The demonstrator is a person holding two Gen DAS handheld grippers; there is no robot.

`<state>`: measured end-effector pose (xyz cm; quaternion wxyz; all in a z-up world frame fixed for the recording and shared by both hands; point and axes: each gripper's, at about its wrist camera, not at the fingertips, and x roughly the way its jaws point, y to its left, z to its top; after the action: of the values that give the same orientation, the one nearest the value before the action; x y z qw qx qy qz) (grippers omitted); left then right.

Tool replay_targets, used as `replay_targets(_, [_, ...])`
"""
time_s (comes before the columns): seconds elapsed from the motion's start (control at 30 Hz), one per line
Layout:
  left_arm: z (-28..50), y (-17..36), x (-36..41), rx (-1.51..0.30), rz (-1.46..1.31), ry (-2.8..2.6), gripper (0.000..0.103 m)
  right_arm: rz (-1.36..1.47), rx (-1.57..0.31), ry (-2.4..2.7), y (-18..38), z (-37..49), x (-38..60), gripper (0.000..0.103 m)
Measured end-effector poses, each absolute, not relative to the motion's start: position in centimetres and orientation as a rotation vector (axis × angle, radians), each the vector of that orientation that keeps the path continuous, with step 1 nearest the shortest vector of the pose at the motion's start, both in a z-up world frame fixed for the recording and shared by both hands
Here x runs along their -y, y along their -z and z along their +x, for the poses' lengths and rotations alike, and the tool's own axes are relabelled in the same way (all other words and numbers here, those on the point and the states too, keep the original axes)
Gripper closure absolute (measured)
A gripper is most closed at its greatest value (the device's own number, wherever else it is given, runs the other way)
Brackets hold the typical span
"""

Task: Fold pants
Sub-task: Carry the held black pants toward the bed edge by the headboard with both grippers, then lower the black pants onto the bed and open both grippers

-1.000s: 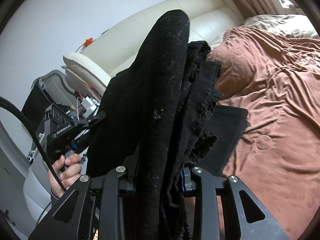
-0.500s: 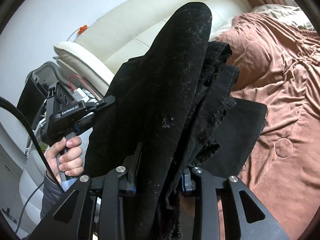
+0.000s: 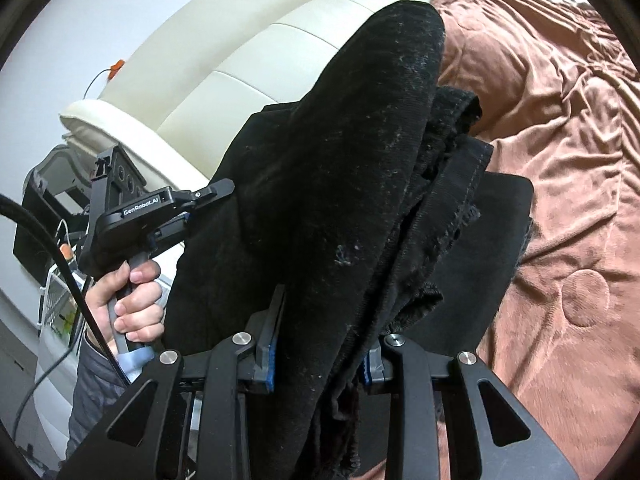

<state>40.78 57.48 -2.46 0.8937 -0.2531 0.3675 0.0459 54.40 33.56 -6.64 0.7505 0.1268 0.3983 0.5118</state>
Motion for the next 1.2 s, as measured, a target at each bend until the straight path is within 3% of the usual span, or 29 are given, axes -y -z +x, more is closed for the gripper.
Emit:
replay_targets(0.13, [42.6,4.0,-57.9,-0.779,-0.517,-0.093,0.079,0.294,-0.874,-1.096,7.5,55.4,-34.5,0.077])
replay_targets(0.2, [43.8,5.2,-57.8,-0.808,-0.498,-0.105,0.072,0.29,-0.9,-1.055,8.4,56.0,-35.0,0.072])
replay_targets(0.33, [44.8,7.3,-57.8,-0.888,-0.448,-0.207,0.069,0.3,-1.032,-0.998,11.5,57.4,-35.2,0.061])
replay_targets(0.4, [44.0,7.5,-57.8,-0.876,-0.473,-0.179,0.06,0.327,-1.022,-0.996,12.0,57.5,-34.4,0.047])
replay_targets(0.83, [37.0,6.7,-55.6,-0.778,-0.51,-0.237,0.057,0.244,-0.851,-0.994,7.1,57.6,-29.4,0.046])
replay_targets(1.2, [34.5,7.3,-52.6,-0.688,-0.629,-0.306,0.057,0.038,-0.693,-1.098,3.7,57.7,-34.0,0.049])
